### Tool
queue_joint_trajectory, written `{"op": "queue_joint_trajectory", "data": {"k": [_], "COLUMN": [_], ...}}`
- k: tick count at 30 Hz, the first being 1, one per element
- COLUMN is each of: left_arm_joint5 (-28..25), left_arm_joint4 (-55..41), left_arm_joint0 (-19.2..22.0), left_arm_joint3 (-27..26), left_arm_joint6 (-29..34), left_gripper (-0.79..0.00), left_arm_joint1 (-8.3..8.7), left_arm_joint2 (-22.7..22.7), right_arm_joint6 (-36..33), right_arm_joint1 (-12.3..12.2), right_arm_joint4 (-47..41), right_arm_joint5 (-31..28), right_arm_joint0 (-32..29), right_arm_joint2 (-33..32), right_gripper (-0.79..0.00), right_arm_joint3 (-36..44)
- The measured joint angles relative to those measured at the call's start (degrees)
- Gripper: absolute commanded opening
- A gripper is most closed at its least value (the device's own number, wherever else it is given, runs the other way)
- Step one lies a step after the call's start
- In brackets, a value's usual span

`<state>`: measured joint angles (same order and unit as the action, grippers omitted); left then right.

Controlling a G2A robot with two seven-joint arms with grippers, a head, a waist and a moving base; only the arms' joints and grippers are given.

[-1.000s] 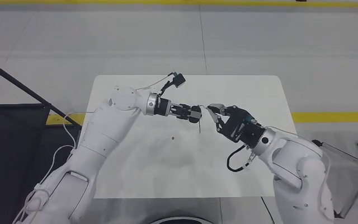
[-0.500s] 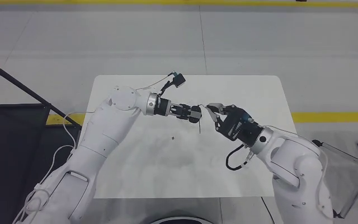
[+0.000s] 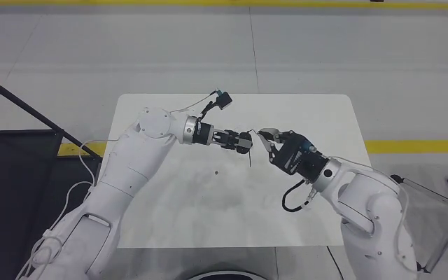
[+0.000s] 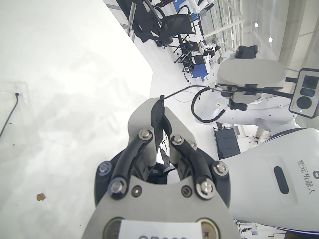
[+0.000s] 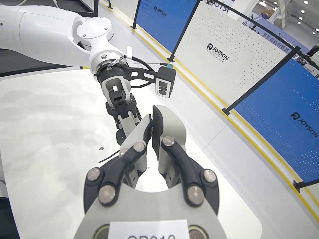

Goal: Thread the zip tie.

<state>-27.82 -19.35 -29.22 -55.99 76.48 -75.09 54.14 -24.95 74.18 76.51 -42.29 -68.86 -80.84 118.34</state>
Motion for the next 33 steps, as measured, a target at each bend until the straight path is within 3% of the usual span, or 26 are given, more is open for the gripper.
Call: {"op": "queue_joint_trajectory", "data": {"k": [20, 29, 33], "left_arm_joint5": [0.0, 0.0, 1.02], "left_arm_joint4": [0.0, 0.0, 1.34], "left_arm_joint0": [0.0, -0.01, -1.45], "left_arm_joint3": [0.0, -0.01, -2.37], "left_arm_joint6": [0.0, 0.0, -1.78], "left_gripper": [-0.785, -0.785, -0.785], "left_arm_joint1": [0.0, 0.0, 0.22], "left_arm_joint2": [0.0, 0.0, -0.07], "right_arm_joint6": [-2.85, -3.7, -3.44], "right_arm_joint1": [-1.92, -2.56, -2.75], "right_arm_joint4": [-2.46, -1.19, 0.43], "right_arm_joint5": [-6.41, -4.42, -2.94], "right_arm_joint0": [-0.41, -0.13, -0.09], "right_arm_joint2": [0.93, 1.49, 2.15], "right_gripper": [-0.785, -0.785, -0.785], "right_arm_joint3": [0.36, 1.25, 1.78]}}
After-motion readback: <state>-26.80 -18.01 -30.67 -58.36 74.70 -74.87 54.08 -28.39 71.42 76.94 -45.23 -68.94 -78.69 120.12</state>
